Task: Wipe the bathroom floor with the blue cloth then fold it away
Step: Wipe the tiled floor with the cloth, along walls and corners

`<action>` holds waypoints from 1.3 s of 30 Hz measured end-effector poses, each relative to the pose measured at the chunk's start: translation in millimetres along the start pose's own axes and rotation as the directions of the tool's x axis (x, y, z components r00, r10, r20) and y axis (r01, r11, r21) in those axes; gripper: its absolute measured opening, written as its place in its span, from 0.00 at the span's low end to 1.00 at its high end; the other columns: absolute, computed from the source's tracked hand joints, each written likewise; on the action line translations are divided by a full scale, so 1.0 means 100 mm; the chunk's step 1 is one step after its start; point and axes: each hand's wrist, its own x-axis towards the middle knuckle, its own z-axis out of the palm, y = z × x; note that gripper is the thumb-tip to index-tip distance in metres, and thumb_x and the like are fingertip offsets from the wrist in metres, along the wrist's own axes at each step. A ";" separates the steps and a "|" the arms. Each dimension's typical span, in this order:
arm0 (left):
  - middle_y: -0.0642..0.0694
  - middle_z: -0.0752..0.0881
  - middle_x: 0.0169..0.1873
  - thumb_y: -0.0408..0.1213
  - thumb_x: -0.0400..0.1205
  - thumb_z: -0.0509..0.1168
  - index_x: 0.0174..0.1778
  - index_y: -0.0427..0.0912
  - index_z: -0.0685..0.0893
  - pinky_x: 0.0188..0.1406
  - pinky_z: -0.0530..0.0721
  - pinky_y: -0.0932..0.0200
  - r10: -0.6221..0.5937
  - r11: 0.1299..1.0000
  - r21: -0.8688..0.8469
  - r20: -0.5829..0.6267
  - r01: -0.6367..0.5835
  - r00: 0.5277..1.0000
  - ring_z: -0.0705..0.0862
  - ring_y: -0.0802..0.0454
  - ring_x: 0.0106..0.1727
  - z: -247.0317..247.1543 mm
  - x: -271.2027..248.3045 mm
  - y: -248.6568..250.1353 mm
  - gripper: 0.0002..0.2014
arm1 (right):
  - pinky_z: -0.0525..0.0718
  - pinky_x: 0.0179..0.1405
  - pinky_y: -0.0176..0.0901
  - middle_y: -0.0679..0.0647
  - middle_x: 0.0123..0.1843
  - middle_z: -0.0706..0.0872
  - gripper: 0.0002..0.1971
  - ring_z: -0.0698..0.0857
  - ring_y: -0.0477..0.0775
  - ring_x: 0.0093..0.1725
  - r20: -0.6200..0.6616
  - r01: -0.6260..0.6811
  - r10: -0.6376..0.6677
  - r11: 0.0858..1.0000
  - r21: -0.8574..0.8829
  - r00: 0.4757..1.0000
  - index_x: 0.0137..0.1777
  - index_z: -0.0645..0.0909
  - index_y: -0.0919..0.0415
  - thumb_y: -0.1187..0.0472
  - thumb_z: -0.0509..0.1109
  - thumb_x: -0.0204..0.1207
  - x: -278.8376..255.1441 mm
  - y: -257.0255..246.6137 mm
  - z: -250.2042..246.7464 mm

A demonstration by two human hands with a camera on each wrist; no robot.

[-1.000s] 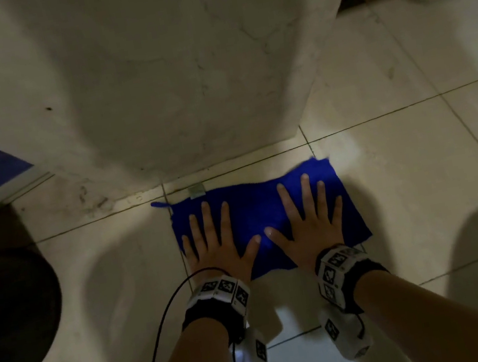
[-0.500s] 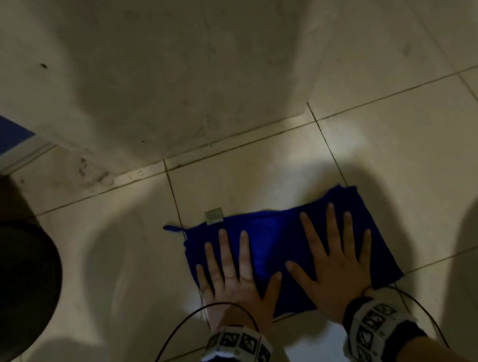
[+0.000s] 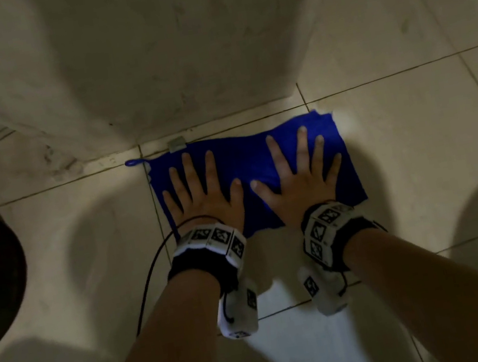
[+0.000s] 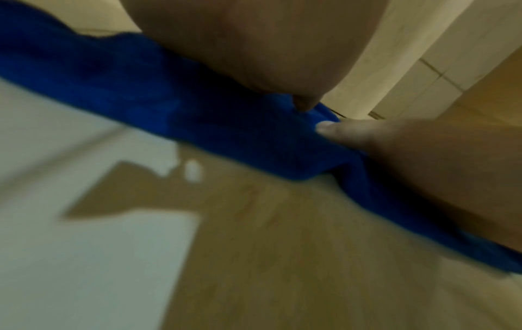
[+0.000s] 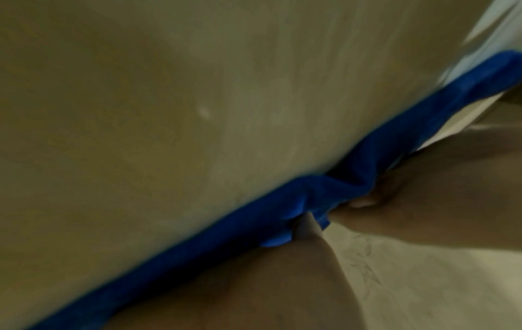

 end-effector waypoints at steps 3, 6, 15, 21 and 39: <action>0.49 0.29 0.83 0.66 0.83 0.41 0.83 0.59 0.30 0.80 0.34 0.35 -0.012 1.000 0.024 -0.051 0.013 0.999 0.31 0.41 0.84 0.02 0.15 0.12 0.37 | 0.32 0.77 0.75 0.55 0.85 0.26 0.42 0.29 0.66 0.83 -0.014 0.000 0.000 1.000 -0.011 1.000 0.82 0.30 0.34 0.23 0.44 0.74 0.15 -0.03 -0.04; 0.48 0.30 0.83 0.67 0.83 0.42 0.83 0.58 0.31 0.80 0.34 0.34 -0.035 0.999 0.033 -0.074 0.038 0.997 0.31 0.40 0.84 0.00 0.27 0.18 0.38 | 0.32 0.77 0.76 0.54 0.85 0.25 0.41 0.28 0.66 0.83 -0.017 -0.027 0.027 1.000 0.012 0.999 0.83 0.31 0.33 0.23 0.44 0.75 0.32 -0.10 -0.10; 0.47 0.32 0.84 0.68 0.82 0.43 0.84 0.58 0.32 0.79 0.34 0.33 -0.053 0.998 0.034 -0.093 0.057 0.994 0.32 0.39 0.84 -0.06 0.38 0.26 0.39 | 0.30 0.76 0.75 0.55 0.85 0.24 0.40 0.27 0.66 0.83 -0.054 -0.043 0.043 0.999 -0.005 0.998 0.83 0.31 0.35 0.24 0.42 0.76 0.51 -0.18 -0.15; 0.48 0.27 0.82 0.69 0.81 0.40 0.82 0.58 0.28 0.79 0.32 0.35 0.012 0.998 0.056 -0.045 -0.009 0.999 0.30 0.41 0.83 -0.01 0.22 0.15 0.40 | 0.34 0.79 0.74 0.55 0.86 0.27 0.37 0.31 0.66 0.84 -0.058 0.070 -0.072 0.997 -0.022 0.996 0.84 0.32 0.37 0.28 0.38 0.78 0.17 -0.05 -0.06; 0.43 0.56 0.85 0.62 0.80 0.48 0.85 0.51 0.57 0.77 0.53 0.33 0.173 0.984 0.038 -0.029 -0.172 0.984 0.59 0.37 0.84 0.64 -1.44 -0.48 0.37 | 0.53 0.76 0.72 0.62 0.87 0.54 0.33 0.55 0.69 0.83 0.014 0.032 -0.031 0.994 -0.103 0.999 0.87 0.54 0.48 0.36 0.38 0.84 -1.58 0.07 0.61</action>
